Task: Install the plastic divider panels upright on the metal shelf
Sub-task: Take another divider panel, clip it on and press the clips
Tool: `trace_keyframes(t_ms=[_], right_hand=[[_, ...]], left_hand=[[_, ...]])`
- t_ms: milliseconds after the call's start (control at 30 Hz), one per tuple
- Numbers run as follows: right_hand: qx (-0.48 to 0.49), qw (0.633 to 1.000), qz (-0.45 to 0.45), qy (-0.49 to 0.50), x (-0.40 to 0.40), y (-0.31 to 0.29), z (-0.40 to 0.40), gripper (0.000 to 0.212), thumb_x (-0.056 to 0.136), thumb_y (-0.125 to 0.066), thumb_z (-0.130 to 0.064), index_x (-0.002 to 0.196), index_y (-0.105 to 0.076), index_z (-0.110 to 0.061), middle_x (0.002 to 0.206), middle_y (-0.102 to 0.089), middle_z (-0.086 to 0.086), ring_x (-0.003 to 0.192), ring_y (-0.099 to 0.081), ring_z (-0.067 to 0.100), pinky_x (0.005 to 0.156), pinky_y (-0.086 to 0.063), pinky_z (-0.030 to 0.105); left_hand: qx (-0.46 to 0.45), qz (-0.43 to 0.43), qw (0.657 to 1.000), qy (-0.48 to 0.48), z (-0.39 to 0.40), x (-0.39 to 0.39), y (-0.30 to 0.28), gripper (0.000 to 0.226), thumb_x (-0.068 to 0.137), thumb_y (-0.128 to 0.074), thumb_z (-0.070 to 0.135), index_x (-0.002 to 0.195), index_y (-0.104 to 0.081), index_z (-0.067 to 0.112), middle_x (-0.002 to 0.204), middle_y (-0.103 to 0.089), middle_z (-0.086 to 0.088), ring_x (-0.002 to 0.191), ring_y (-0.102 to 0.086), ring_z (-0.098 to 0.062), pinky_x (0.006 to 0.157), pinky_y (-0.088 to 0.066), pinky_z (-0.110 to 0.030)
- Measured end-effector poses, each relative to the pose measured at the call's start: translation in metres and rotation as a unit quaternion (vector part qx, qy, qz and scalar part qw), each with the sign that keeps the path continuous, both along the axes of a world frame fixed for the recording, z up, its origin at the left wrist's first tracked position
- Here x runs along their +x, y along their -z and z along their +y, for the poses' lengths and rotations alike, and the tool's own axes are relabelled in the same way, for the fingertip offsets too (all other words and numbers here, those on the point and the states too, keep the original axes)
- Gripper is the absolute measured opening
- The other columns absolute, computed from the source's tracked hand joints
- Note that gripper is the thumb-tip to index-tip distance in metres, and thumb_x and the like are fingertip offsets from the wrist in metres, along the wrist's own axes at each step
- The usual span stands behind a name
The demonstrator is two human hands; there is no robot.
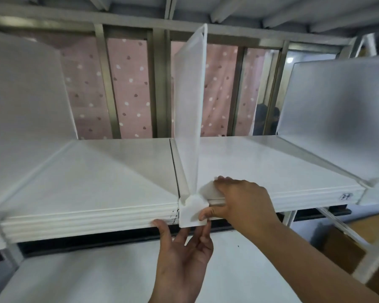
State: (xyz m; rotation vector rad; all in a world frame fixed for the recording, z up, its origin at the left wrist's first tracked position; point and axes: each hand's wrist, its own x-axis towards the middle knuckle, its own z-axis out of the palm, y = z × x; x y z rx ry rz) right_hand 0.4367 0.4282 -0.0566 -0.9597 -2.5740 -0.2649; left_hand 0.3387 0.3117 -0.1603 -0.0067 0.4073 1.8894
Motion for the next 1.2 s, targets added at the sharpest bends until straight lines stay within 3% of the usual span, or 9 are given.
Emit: trace_keyframes(t_ms=[100, 200, 300, 467, 733, 867, 967, 1100, 1200], right_hand=[[0.007, 0.999, 0.017, 0.030, -0.002, 0.001, -0.005, 0.104, 0.034, -0.033, -0.107, 0.099, -0.058, -0.030, 0.085, -0.069, -0.009, 0.075, -0.065, 0.019, 0.049, -0.023, 0.027], [0.025, 0.998, 0.037, 0.046, -0.011, 0.007, -0.012, 0.113, 0.034, -0.022, -0.109, 0.099, -0.060, -0.025, 0.088, -0.066, -0.006, 0.076, -0.063, 0.020, 0.054, -0.029, 0.029], [0.025, 0.998, 0.021, 0.055, -0.016, 0.013, -0.016, 0.123, 0.035, -0.018, -0.105, 0.111, -0.061, -0.019, 0.096, -0.064, -0.003, 0.089, -0.064, 0.021, 0.061, -0.033, 0.032], [0.033, 0.996, 0.055, 0.069, -0.017, 0.015, -0.020, 0.114, 0.040, -0.021, -0.108, 0.102, -0.062, -0.021, 0.088, -0.064, -0.005, 0.082, -0.066, 0.019, 0.058, -0.032, 0.031], [0.040, 0.993, 0.059, 0.095, -0.020, 0.017, -0.027, 0.117, 0.043, -0.020, -0.111, 0.093, -0.065, -0.016, 0.078, -0.065, -0.003, 0.074, -0.067, 0.020, 0.057, -0.033, 0.029], [0.036, 0.996, 0.046, 0.073, -0.015, 0.015, -0.029, 0.120, 0.054, -0.018, -0.108, 0.112, -0.065, -0.014, 0.099, -0.067, -0.001, 0.091, -0.066, 0.021, 0.066, -0.046, 0.033], [-0.007, 0.999, 0.047, 0.025, -0.002, 0.014, -0.027, 0.110, 0.068, -0.022, -0.099, 0.134, -0.056, -0.017, 0.129, -0.064, -0.002, 0.114, -0.062, 0.020, 0.085, -0.051, 0.034], [-0.095, 0.985, 0.140, -0.035, 0.037, 0.008, -0.020, 0.077, 0.083, -0.038, -0.082, 0.132, -0.061, -0.027, 0.126, -0.071, -0.006, 0.113, -0.066, 0.016, 0.090, -0.050, 0.028], [-0.123, 0.974, 0.185, -0.038, 0.073, 0.006, -0.009, 0.067, 0.088, -0.052, -0.072, 0.136, -0.063, -0.025, 0.133, -0.069, -0.007, 0.122, -0.059, 0.007, 0.095, -0.038, 0.005]], left_hand=[[-0.016, 0.005, 1.000, -0.020, 0.002, 0.000, 0.001, 0.099, 0.062, -0.076, 0.075, 0.128, -0.071, 0.003, 0.105, -0.081, -0.024, 0.083, -0.081, -0.032, 0.052, -0.057, -0.031], [-0.042, -0.005, 0.998, -0.039, 0.003, 0.000, 0.001, 0.093, 0.068, -0.072, 0.077, 0.124, -0.073, 0.003, 0.113, -0.078, -0.022, 0.080, -0.081, -0.029, 0.050, -0.055, -0.030], [-0.050, -0.002, 0.998, -0.037, 0.005, 0.004, -0.005, 0.094, 0.064, -0.073, 0.076, 0.125, -0.070, 0.004, 0.104, -0.079, -0.021, 0.073, -0.079, -0.028, 0.048, -0.053, -0.029], [-0.053, -0.011, 0.997, -0.052, 0.004, 0.002, -0.007, 0.090, 0.064, -0.072, 0.073, 0.119, -0.071, 0.001, 0.079, -0.080, -0.015, 0.070, -0.075, -0.024, 0.045, -0.049, -0.027], [-0.054, -0.011, 0.997, -0.061, 0.005, -0.001, -0.001, 0.083, 0.070, -0.072, 0.071, 0.121, -0.072, 0.005, 0.090, -0.081, -0.011, 0.074, -0.075, -0.019, 0.046, -0.050, -0.025], [-0.040, 0.007, 0.997, -0.059, 0.004, 0.001, -0.001, 0.089, 0.067, -0.071, 0.072, 0.126, -0.070, 0.005, 0.101, -0.084, -0.009, 0.078, -0.079, -0.018, 0.050, -0.055, -0.024], [-0.045, 0.007, 0.996, -0.074, 0.007, 0.003, 0.004, 0.093, 0.068, -0.067, 0.076, 0.130, -0.069, 0.007, 0.117, -0.081, -0.009, 0.092, -0.075, -0.019, 0.062, -0.059, -0.025], [-0.069, 0.022, 0.996, -0.050, 0.030, 0.026, 0.011, 0.107, 0.059, -0.060, 0.081, 0.132, -0.062, 0.004, 0.128, -0.068, -0.014, 0.097, -0.068, -0.024, 0.070, -0.062, -0.030], [-0.107, 0.080, 0.991, 0.009, 0.053, 0.064, 0.012, 0.106, 0.050, -0.056, 0.084, 0.125, -0.065, 0.009, 0.120, -0.073, -0.014, 0.100, -0.068, -0.028, 0.074, -0.050, -0.038]])
